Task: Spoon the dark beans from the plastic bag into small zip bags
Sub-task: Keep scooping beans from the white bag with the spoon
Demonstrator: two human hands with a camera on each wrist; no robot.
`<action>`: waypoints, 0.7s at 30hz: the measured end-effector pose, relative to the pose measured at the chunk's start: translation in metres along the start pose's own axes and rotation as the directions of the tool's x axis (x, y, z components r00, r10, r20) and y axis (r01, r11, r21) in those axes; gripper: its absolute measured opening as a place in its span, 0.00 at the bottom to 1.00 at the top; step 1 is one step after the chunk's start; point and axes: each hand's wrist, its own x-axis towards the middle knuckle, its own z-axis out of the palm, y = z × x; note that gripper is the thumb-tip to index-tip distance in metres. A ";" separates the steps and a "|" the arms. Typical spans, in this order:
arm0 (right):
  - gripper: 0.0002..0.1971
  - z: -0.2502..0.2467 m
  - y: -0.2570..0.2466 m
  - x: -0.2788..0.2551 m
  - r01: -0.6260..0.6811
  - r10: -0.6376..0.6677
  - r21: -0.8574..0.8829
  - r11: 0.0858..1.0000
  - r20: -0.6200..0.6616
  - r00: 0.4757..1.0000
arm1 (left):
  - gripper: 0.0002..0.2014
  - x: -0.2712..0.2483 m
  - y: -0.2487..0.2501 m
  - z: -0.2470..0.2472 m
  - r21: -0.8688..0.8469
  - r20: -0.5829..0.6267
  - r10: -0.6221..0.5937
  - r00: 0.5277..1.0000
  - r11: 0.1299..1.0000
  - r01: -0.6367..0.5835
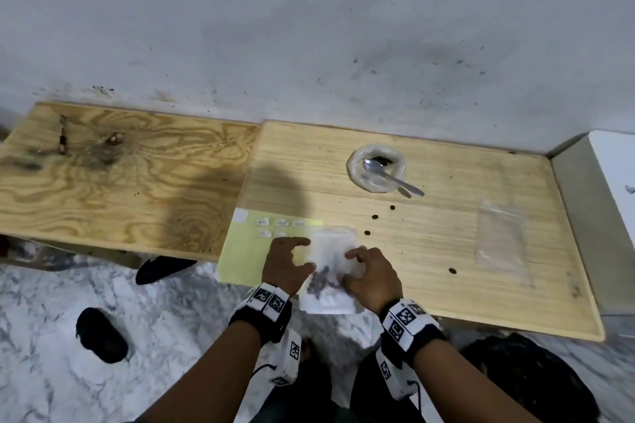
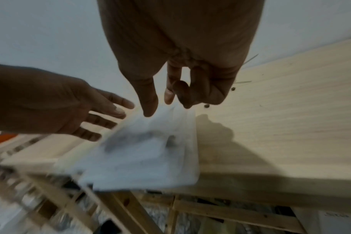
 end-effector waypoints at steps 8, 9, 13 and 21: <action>0.13 -0.098 0.056 0.007 -0.090 0.172 0.297 0.951 -0.261 0.950 | 0.07 0.013 0.101 0.049 -0.135 -0.022 0.209 0.978 0.968 -0.210; 0.11 -0.114 0.069 0.010 -0.116 0.206 0.318 0.941 -0.268 0.941 | 0.07 0.017 0.115 0.064 -0.174 0.039 0.197 0.980 0.967 -0.187; 0.10 -0.178 0.136 0.020 -0.249 0.385 0.407 0.879 -0.297 0.874 | 0.07 0.033 0.173 0.139 -0.234 0.289 0.159 0.944 0.968 -0.091; 0.26 -0.236 0.229 0.040 -0.386 0.524 0.420 0.821 -0.290 0.801 | 0.02 0.049 0.229 0.263 -0.144 0.449 -0.064 0.891 0.979 0.143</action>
